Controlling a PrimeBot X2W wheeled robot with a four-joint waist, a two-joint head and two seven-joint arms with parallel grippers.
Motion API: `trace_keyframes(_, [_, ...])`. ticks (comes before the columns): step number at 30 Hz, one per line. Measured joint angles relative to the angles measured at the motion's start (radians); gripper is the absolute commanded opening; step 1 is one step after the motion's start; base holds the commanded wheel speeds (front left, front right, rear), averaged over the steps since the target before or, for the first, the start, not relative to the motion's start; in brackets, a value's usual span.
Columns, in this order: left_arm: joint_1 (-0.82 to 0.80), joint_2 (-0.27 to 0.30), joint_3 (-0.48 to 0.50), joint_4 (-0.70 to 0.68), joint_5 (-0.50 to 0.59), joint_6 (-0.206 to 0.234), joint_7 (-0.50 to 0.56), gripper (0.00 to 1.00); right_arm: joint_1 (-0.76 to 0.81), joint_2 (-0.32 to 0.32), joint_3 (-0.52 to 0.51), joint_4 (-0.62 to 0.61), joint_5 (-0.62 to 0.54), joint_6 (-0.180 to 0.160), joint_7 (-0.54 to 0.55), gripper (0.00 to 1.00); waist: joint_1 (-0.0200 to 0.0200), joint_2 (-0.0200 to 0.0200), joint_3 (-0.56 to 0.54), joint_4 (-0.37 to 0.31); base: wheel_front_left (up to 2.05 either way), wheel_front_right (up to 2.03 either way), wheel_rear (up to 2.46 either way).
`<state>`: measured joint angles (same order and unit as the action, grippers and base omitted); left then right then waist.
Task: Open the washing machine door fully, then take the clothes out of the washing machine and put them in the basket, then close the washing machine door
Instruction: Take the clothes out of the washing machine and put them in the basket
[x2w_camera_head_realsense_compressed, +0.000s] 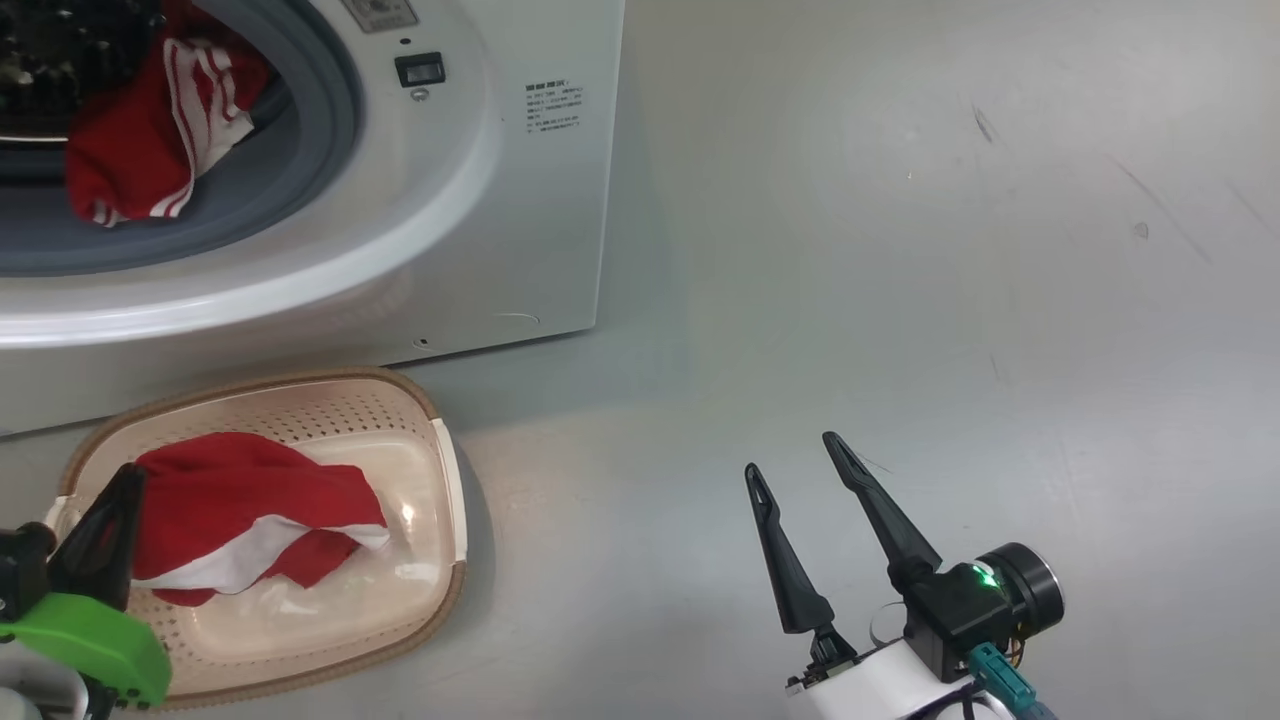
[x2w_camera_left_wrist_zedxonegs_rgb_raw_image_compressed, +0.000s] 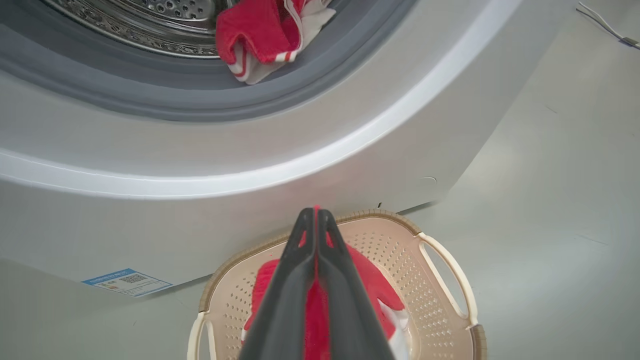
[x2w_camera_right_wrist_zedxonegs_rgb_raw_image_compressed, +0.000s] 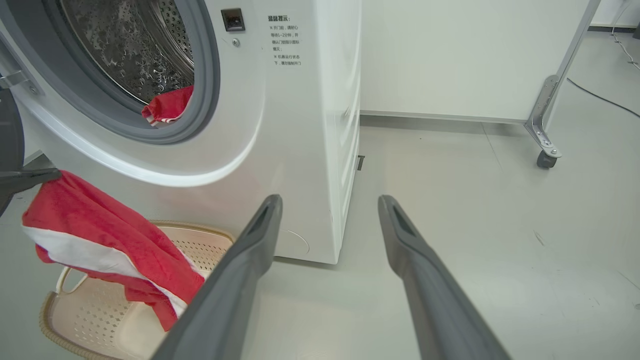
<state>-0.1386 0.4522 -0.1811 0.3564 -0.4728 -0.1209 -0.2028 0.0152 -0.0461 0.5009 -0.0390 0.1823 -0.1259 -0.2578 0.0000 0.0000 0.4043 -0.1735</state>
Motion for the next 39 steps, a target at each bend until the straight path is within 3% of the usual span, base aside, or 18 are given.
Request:
trace_keyframes(9, [-0.008,0.039,-0.03,0.079,0.019,0.0,0.018,0.0,-0.013,0.0,0.031,-0.021,0.0,0.0,0.0,1.0,0.0,0.0,0.084,-0.058,0.0,0.0,0.0])
trace_keyframes(32, [-0.14,0.063,-0.062,0.299,0.022,0.0,0.084,0.0,-0.028,0.001,0.053,-0.066,0.0,0.0,0.0,1.0,0.0,0.0,0.219,-0.178,0.0,0.0,0.0])
trace_keyframes(33, [-0.143,0.063,-0.067,0.305,0.017,0.0,0.082,0.1,-0.028,0.001,0.053,-0.066,0.0,0.0,0.0,1.0,0.0,0.0,0.22,-0.179,0.0,0.0,0.0])
trace_keyframes(34, [-0.146,0.061,-0.075,0.31,0.014,0.0,0.078,1.0,-0.028,0.002,0.049,-0.067,0.0,0.0,0.0,1.0,0.0,0.0,0.22,-0.18,0.0,0.0,0.0])
trace_keyframes(39, [-0.166,0.031,-0.112,0.324,0.006,-0.003,0.063,1.0,-0.029,0.002,0.032,-0.066,0.0,0.0,0.0,1.0,0.0,0.0,0.206,-0.172,0.0,0.0,0.0])
